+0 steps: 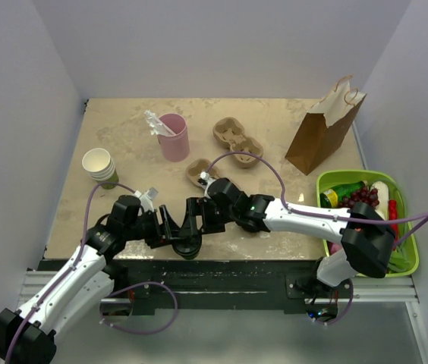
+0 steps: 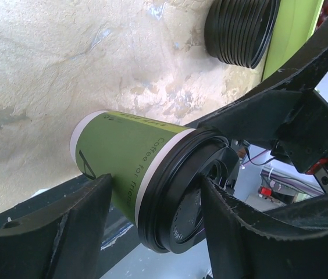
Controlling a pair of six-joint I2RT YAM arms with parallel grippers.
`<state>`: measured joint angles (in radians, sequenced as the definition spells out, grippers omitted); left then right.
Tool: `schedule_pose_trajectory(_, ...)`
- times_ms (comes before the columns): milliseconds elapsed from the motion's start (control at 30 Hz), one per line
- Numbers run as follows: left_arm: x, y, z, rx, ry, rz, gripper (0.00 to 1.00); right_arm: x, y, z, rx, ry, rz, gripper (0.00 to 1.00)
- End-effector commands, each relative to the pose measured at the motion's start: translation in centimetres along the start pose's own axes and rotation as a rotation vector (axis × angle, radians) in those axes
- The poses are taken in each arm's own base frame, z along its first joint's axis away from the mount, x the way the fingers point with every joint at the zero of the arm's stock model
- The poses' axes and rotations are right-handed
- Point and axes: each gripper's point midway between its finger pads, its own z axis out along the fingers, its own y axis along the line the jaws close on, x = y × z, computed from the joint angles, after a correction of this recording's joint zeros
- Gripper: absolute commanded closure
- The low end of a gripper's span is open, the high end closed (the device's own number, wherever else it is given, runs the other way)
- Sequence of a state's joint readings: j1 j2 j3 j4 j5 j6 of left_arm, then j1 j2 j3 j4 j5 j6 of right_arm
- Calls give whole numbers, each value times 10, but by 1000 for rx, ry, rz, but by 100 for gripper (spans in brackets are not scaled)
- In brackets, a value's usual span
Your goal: Pack the takeout coffee
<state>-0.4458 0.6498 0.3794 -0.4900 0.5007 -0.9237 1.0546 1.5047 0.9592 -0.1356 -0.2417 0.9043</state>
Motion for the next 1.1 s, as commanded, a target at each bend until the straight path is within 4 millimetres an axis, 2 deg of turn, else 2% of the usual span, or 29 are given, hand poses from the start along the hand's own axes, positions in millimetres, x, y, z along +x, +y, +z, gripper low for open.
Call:
schedule_pose_trajectory(0,-9,-16,-4,43,-32,35,35,2,-4,-5,32,-19,11,16)
schedule_pose_trajectory(167,-12,-12,-3,28,-51,26,40,-6,-12,-19,97,-67,14,14)
schedule_pose_trajectory(267,-15,-10,-1,20,-60,31,41,-13,-25,-27,178,-120,40,13)
schedule_pose_trajectory(500,-17,-13,-1,27,-68,55,41,1,-15,-21,81,-75,99,15)
schedule_pose_trajectory(700,-14,-8,-1,21,-66,50,41,13,-23,-14,78,-45,138,26)
schedule_pose_trajectory(767,-14,-7,-1,21,-68,49,41,17,-28,-11,71,-41,147,32)
schedule_pose_trajectory(800,-12,-4,0,16,-65,43,42,20,-29,-10,68,-35,164,39)
schedule_pose_trajectory(900,-13,-1,3,16,-73,30,47,25,-34,-6,48,-36,181,49)
schedule_pose_trajectory(1067,-15,1,8,16,-80,10,67,15,-26,-2,20,-62,170,51)
